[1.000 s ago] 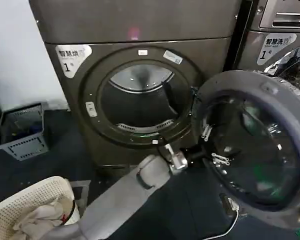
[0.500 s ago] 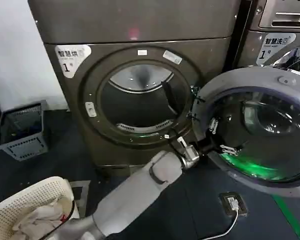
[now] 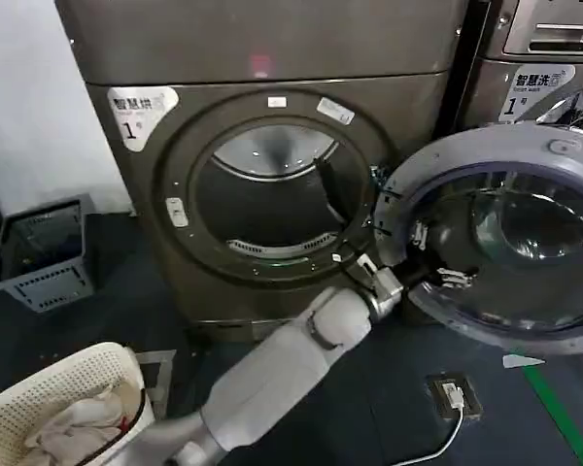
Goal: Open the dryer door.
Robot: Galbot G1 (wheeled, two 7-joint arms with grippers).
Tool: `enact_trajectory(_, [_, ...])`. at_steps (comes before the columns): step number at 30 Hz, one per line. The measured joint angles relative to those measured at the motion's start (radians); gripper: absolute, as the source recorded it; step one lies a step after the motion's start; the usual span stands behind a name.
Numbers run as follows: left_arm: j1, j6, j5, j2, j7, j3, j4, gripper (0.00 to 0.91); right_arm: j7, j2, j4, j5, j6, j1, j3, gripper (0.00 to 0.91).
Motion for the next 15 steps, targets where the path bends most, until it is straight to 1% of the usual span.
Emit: enact_trajectory(15, [0.001,0.007,-0.02,-0.008,0.001,-0.015,0.022,0.907,0.002,-0.004,0.003,-0.001,-0.011,0.006,-0.003,0.907])
